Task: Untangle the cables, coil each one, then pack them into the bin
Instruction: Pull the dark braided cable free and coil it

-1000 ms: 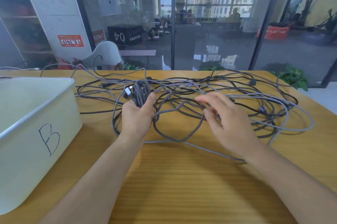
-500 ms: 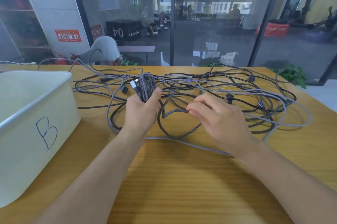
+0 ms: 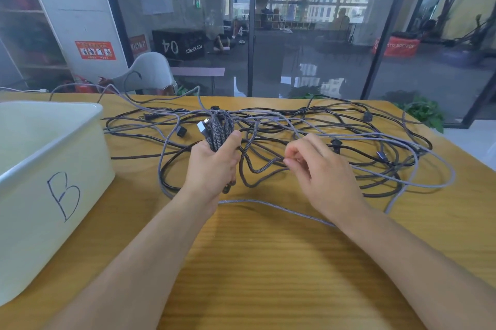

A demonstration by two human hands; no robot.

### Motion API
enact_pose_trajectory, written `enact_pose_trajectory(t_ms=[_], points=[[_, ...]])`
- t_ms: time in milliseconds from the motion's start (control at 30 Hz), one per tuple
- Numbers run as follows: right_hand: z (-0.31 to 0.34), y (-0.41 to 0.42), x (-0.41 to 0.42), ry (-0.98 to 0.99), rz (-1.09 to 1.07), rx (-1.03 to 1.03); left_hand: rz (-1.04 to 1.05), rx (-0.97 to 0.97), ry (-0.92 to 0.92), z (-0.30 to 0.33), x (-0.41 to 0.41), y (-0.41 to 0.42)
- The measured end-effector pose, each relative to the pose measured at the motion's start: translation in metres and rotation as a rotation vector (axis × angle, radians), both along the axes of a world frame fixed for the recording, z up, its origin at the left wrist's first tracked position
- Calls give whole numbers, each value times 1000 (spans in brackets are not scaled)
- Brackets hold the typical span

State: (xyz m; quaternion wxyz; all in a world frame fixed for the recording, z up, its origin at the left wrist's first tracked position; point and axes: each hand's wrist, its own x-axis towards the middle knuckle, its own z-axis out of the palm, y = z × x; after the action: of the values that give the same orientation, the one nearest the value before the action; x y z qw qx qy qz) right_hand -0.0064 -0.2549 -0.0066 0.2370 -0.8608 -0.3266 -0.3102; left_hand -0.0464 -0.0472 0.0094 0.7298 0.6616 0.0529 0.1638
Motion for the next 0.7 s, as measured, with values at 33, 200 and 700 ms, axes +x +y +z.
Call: enact_pose_trajectory(t_ms=[33,200,700], points=[[0,0,-1,-3,27,28,-5,-12,4,1,-1,-1],[-6,-2,4,50,151,9,-9,-59,12,3,-1,-3],[29,-5,-31,734,512,-78,85,40,-36,-3,4,-1]])
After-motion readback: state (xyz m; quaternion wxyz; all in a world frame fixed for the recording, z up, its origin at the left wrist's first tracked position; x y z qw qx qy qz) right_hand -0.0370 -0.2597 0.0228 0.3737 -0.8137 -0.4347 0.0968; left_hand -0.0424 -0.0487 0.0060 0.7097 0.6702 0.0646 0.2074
